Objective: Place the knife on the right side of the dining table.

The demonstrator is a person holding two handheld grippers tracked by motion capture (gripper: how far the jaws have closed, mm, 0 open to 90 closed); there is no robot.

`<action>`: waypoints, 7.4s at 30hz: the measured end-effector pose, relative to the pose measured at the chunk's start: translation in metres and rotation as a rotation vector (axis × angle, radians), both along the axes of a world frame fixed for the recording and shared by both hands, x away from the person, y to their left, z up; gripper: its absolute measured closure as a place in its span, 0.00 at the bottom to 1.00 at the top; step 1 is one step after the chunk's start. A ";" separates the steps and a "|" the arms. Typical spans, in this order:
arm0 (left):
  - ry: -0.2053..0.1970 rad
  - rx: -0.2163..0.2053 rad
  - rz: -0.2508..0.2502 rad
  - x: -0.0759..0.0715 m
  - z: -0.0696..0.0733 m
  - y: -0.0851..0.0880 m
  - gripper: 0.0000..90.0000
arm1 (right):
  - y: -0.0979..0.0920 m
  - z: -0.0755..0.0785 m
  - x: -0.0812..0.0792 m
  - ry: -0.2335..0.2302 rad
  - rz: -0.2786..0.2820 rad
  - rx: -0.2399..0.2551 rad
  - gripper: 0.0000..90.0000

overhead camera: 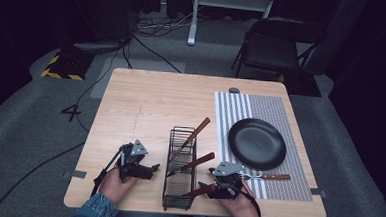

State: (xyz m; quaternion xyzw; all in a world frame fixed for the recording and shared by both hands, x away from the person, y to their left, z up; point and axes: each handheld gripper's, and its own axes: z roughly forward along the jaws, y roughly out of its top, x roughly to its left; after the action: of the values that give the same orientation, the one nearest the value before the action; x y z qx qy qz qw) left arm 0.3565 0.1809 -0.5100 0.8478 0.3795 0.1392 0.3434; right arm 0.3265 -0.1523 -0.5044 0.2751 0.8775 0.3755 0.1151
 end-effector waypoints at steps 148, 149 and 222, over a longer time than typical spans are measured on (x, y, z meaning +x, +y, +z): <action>-0.002 0.002 0.034 -0.001 0.000 -0.002 0.16 | -0.067 0.225 0.113 0.112 -0.017 0.551 0.89; -0.003 0.002 0.039 -0.001 0.000 -0.002 0.16 | -0.069 0.228 0.112 0.107 -0.018 0.549 0.89; -0.002 0.000 0.141 -0.002 0.000 0.006 0.17 | -0.150 0.143 0.232 -0.017 -0.427 0.384 0.88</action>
State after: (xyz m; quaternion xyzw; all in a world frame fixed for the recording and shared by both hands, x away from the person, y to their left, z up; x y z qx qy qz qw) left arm 0.3543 0.1868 -0.5101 0.8187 0.4380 0.1642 0.3329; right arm 0.5587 -0.3018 -0.3615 0.4671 0.7115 0.5046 0.1447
